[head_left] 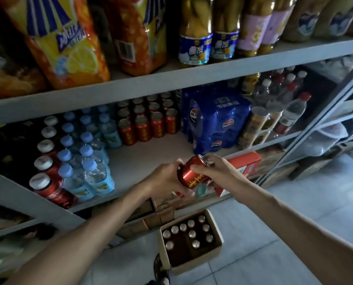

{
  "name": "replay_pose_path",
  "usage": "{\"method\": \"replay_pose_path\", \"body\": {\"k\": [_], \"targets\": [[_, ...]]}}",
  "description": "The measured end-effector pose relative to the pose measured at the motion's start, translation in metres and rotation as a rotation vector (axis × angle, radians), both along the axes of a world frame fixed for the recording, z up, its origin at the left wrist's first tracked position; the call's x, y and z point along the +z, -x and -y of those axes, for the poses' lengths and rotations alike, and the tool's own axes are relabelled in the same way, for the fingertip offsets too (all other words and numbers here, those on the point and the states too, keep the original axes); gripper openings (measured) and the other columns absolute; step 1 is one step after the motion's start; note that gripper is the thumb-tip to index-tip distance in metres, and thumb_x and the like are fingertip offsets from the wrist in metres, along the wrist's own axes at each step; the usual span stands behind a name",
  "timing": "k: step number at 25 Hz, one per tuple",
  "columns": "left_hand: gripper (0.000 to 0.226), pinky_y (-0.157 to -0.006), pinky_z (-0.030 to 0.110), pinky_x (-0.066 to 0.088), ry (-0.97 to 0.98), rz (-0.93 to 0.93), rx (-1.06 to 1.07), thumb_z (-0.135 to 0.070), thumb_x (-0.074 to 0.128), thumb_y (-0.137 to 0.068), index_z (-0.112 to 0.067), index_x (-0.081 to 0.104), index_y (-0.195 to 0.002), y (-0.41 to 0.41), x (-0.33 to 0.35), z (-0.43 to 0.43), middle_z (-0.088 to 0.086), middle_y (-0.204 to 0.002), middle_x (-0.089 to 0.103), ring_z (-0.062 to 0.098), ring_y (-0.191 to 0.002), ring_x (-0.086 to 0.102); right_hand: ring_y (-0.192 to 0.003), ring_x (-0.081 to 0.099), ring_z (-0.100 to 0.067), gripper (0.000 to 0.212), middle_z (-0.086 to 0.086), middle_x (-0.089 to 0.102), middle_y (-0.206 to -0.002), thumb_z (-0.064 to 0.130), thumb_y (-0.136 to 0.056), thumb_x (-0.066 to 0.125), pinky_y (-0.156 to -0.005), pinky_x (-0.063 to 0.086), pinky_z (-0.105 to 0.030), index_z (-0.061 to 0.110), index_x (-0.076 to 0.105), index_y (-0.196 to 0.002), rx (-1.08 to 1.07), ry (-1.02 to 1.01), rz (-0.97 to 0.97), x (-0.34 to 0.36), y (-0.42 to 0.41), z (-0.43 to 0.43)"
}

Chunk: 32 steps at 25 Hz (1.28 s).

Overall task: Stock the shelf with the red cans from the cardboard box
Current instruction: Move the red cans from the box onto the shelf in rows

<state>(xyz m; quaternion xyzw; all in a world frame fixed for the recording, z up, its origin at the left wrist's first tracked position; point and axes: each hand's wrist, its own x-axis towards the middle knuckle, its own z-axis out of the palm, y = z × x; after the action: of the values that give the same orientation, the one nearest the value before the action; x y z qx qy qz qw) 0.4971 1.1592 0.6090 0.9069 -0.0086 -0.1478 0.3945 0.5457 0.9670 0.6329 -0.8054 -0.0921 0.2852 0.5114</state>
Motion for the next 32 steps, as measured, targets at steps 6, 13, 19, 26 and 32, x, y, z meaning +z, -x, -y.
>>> {"method": "replay_pose_path", "body": {"k": [6, 13, 19, 26, 32], "targets": [[0.072, -0.066, 0.016, 0.045, 0.028, 0.0, 0.163, -0.056, 0.082, -0.047, -0.035, 0.05, -0.108, -0.047, -0.031, -0.042, -0.019, -0.096, 0.062, -0.004, -0.089, 0.058, -0.061, 0.069, -0.003, 0.035, 0.006, 0.074, -0.069, 0.058, -0.07, 0.077, -0.052, 0.049, -0.02, 0.027, 0.069, -0.086, -0.057, 0.148, 0.094, -0.027, -0.057, -0.061], [0.116, -0.109, 0.046, 0.037, -0.405, -0.215, 0.138, -0.063, 0.078, -0.061, -0.028, 0.014, -0.152, -0.077, -0.08, -0.079, 0.012, -0.155, 0.027, 0.033, -0.139, 0.033, -0.084, 0.067, -0.031, 0.062, -0.008, 0.069, -0.102, 0.052, -0.073, 0.077, -0.068, 0.047, -0.033, 0.01, 0.058, -0.115, 0.0, 0.549, 0.694, -0.082, -0.106, -0.11], [0.134, -0.118, 0.06, 0.008, -0.604, -0.543, 0.073, -0.066, 0.077, -0.061, -0.02, -0.006, -0.155, -0.08, -0.103, -0.1, 0.028, -0.158, -0.012, 0.053, -0.143, -0.006, -0.081, 0.07, -0.034, 0.057, -0.013, 0.066, -0.11, 0.036, -0.083, 0.075, -0.06, 0.052, -0.034, 0.007, 0.051, -0.126, 0.105, 0.642, 0.842, -0.106, -0.141, -0.129], [0.128, -0.119, 0.057, 0.012, -0.642, -0.51, -0.006, -0.066, 0.072, -0.068, -0.006, -0.001, -0.154, -0.086, -0.099, -0.103, 0.036, -0.155, -0.001, 0.054, -0.142, 0.005, -0.092, 0.068, -0.037, 0.054, -0.016, 0.053, -0.125, 0.031, -0.096, 0.06, -0.064, 0.061, -0.047, 0.006, 0.039, -0.138, 0.049, 0.781, 0.792, -0.103, -0.143, -0.154], [0.124, -0.118, 0.056, 0.014, -0.653, -0.528, -0.046, -0.063, 0.07, -0.073, -0.008, -0.006, -0.154, -0.086, -0.091, -0.102, 0.036, -0.155, -0.006, 0.054, -0.143, 0.003, -0.084, 0.068, -0.037, 0.039, -0.014, 0.045, -0.129, 0.025, -0.099, 0.056, -0.06, 0.06, -0.046, 0.01, 0.04, -0.132, 0.095, 0.853, 0.845, -0.101, -0.137, -0.156]]}}
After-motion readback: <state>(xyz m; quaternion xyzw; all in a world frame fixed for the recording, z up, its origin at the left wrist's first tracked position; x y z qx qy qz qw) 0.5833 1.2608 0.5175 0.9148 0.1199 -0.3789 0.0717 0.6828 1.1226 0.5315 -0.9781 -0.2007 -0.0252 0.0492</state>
